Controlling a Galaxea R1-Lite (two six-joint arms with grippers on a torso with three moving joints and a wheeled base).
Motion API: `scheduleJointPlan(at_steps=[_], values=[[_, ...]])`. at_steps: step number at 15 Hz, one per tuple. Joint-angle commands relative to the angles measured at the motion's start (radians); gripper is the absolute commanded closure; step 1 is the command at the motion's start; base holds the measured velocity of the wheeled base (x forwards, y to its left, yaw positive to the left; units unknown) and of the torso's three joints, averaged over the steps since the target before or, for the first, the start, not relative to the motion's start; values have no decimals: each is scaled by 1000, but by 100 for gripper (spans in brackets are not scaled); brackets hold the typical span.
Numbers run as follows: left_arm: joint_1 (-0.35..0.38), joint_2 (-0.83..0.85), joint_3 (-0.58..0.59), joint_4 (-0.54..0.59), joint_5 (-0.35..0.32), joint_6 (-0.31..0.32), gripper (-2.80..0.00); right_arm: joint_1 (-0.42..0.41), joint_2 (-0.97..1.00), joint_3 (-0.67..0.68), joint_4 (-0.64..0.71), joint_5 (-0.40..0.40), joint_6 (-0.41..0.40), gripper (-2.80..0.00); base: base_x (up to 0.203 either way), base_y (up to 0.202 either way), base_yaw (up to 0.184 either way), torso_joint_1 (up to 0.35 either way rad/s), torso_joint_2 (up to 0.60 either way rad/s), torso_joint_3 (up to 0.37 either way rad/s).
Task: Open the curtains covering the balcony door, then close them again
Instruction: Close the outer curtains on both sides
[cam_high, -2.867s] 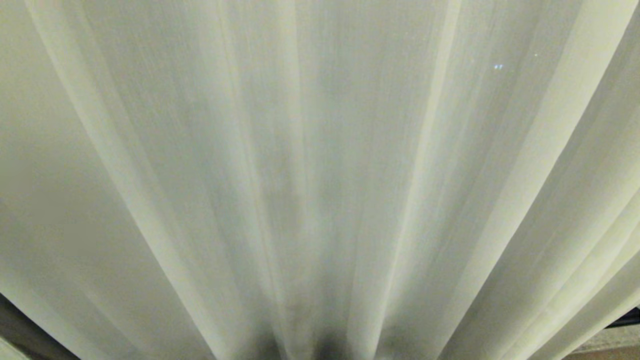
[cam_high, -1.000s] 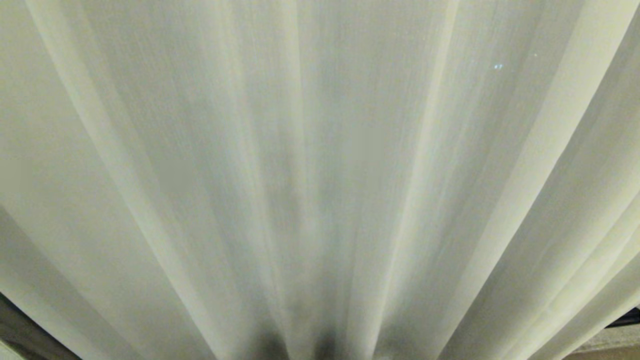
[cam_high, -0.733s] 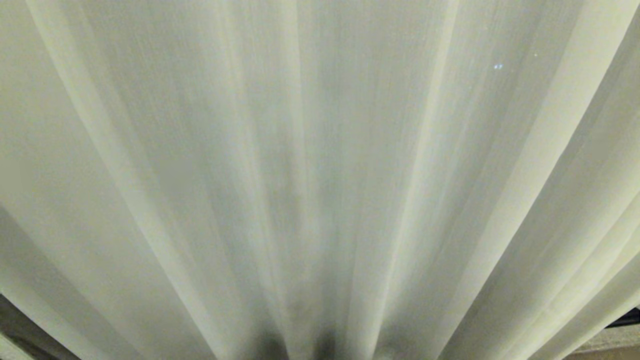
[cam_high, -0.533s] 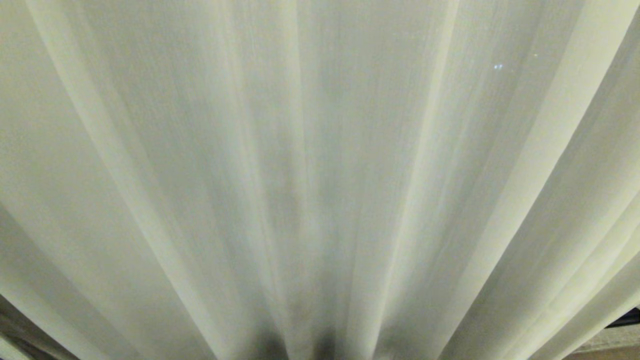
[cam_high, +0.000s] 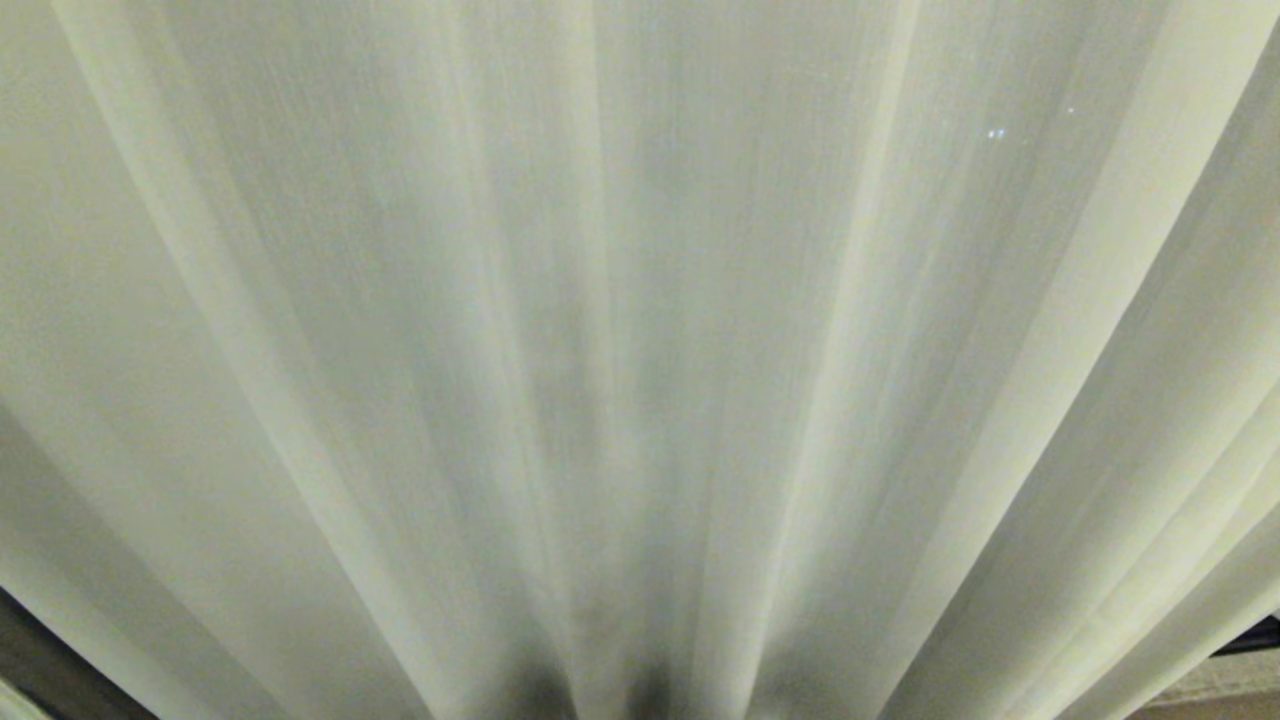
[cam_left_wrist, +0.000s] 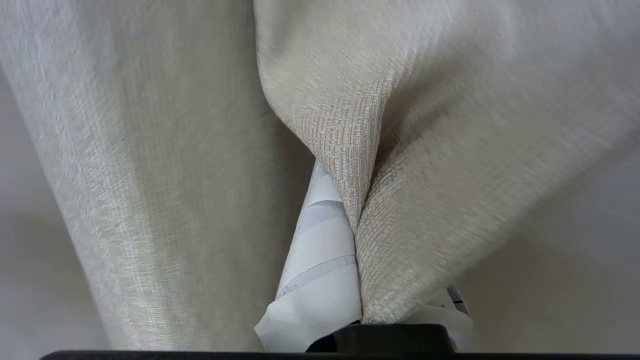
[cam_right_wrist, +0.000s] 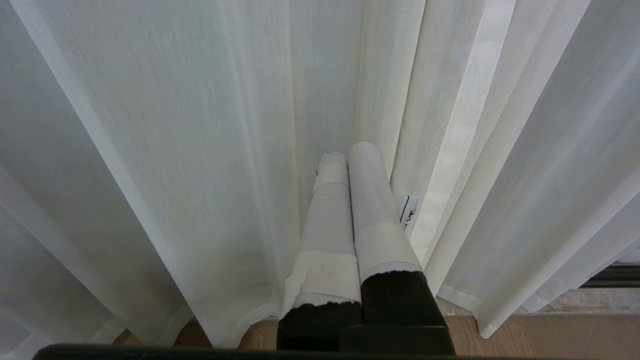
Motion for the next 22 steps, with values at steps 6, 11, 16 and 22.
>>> scheduleJointPlan(at_steps=[6,11,16,22], values=[[0,-195,137,21,-99,-10,0,0,0,0,0,0,0,0,0,0,0,0,0,0],[-79,-355,230,93,-208,-13,0,0,0,0,0,0,0,0,0,0,0,0,0,0],[-256,-447,223,148,-209,-64,0,0,0,0,0,0,0,0,0,0,0,0,0,0],[-455,-590,233,259,-208,-111,0,0,0,0,0,0,0,0,0,0,0,0,0,0]])
